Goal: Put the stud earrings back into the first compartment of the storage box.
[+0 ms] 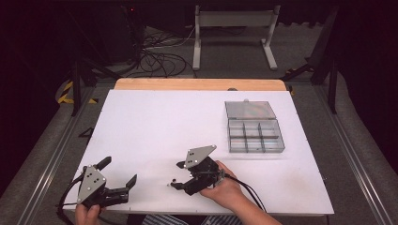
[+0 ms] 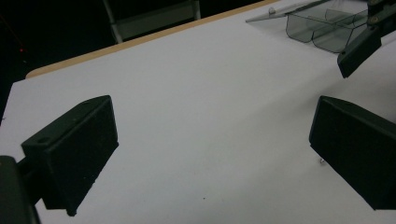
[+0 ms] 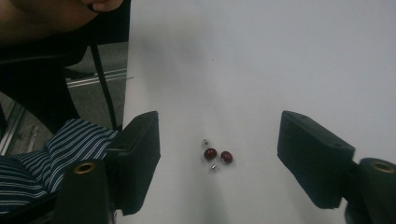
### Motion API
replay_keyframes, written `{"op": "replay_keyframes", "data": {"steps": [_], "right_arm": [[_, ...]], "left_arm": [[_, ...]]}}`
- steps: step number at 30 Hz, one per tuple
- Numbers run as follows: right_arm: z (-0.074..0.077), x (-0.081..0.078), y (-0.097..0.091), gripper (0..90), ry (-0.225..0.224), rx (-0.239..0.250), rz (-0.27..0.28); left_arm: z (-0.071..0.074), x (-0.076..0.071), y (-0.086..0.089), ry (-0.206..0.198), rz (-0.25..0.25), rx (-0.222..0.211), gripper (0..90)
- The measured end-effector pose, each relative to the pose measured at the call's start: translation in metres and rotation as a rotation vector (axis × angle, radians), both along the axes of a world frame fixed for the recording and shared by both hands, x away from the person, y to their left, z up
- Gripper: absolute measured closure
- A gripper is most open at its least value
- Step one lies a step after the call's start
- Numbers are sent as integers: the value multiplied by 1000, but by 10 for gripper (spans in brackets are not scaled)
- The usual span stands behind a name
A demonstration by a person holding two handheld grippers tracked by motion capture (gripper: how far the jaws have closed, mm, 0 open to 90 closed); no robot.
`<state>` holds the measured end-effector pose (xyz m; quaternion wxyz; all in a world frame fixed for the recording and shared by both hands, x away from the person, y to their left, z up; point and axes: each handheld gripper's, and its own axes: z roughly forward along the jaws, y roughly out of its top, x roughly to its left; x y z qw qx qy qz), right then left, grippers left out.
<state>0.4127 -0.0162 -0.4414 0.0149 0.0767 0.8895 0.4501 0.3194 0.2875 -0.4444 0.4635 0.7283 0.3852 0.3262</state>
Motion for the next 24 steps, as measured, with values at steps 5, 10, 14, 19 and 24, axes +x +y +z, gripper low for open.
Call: {"op": "replay_keyframes", "data": {"steps": [5,10,14,19,24], "right_arm": [[-4,2,8,414,18,-17,25],[-7,3,14,454,10,-48,26],[-12,5,20,503,32,-71,31],[-19,5,27,535,38,-100,41],[-22,7,32,555,29,-118,45]], "left_arm": [[0,0,1,5,4,-5,17],[0,0,1,4,3,-4,17],[0,0,2,2,3,-2,17],[0,0,2,6,6,-8,17],[0,1,2,3,5,-5,17]]}}
